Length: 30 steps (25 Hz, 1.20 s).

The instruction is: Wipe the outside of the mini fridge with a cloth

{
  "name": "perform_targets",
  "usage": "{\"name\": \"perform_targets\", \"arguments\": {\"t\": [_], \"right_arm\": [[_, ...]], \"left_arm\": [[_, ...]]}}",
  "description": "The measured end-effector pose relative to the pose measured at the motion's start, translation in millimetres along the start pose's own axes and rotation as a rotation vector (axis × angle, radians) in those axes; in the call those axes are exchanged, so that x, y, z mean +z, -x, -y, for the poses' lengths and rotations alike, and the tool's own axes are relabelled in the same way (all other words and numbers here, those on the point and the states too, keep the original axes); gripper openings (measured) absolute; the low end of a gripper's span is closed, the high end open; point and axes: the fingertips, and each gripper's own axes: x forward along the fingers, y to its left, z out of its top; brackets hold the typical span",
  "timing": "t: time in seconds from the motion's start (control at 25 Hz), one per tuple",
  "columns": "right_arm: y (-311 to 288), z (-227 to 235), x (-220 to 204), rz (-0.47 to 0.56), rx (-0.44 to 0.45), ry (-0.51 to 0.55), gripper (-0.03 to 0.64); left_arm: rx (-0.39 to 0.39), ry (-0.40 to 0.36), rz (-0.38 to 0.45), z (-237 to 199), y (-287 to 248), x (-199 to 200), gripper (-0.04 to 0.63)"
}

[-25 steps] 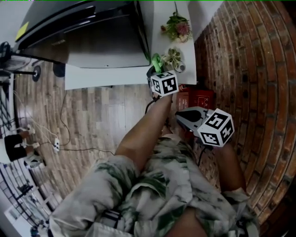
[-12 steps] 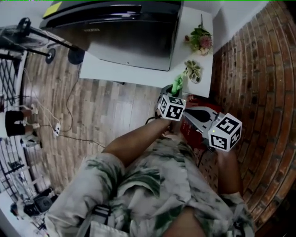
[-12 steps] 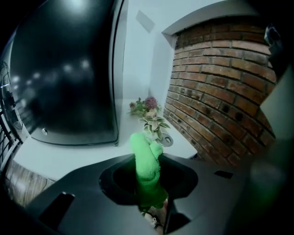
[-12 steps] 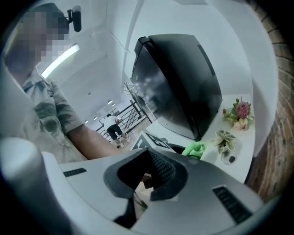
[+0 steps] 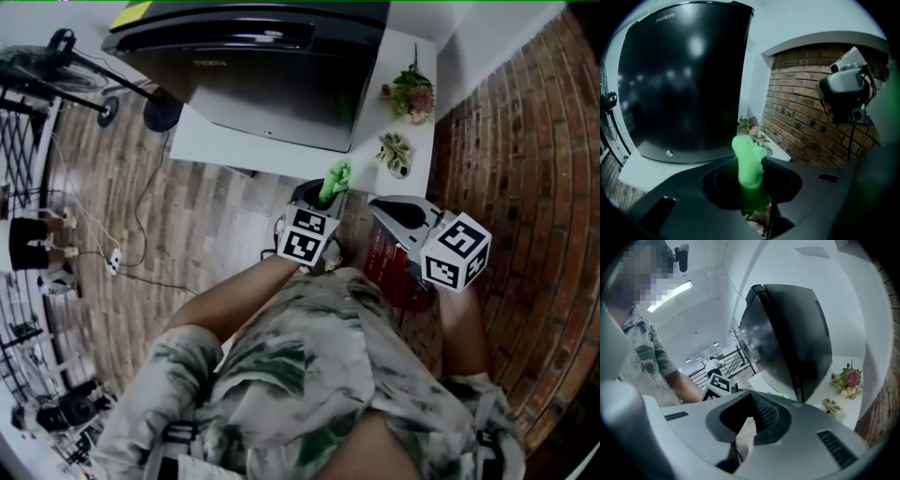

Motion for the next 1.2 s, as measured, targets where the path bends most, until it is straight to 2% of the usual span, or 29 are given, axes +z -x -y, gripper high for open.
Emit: {"name": "perform_targets", "arguments": {"t": [0.2,0.4,0.68,0.88,1.2], "right_arm": [[-19.4,-5.5,2.8,0.003,-0.023,0.020,0.021],[-48.3,-29.5,6.5,0.037,-0.083,0.037,0.021],[-106.3,-85.8,0.0,0.106,-0.221,0.032,0.021],[-139.1,-140.4,-5.3,0.166,-0.295,0.011,0.021],[-173.8,-210.3,-20.7,0.198,-0.374,0.004,0.021]], "left_arm": [[-0.075,-0.044,0.053,-12.2,43.7,15.5,0.120],[-0.204,-0.066,0.100,-33.8,101.5,17.2,0.120],[-0.381,-0.132,0.157,-93.8,206.7,1.0,0.120],[-0.441,-0.160,0.171,-136.5,275.3,-24.1,0.120],[-0.502,-0.147,0.190,-168.7,338.4,-58.4,0.120]]}}
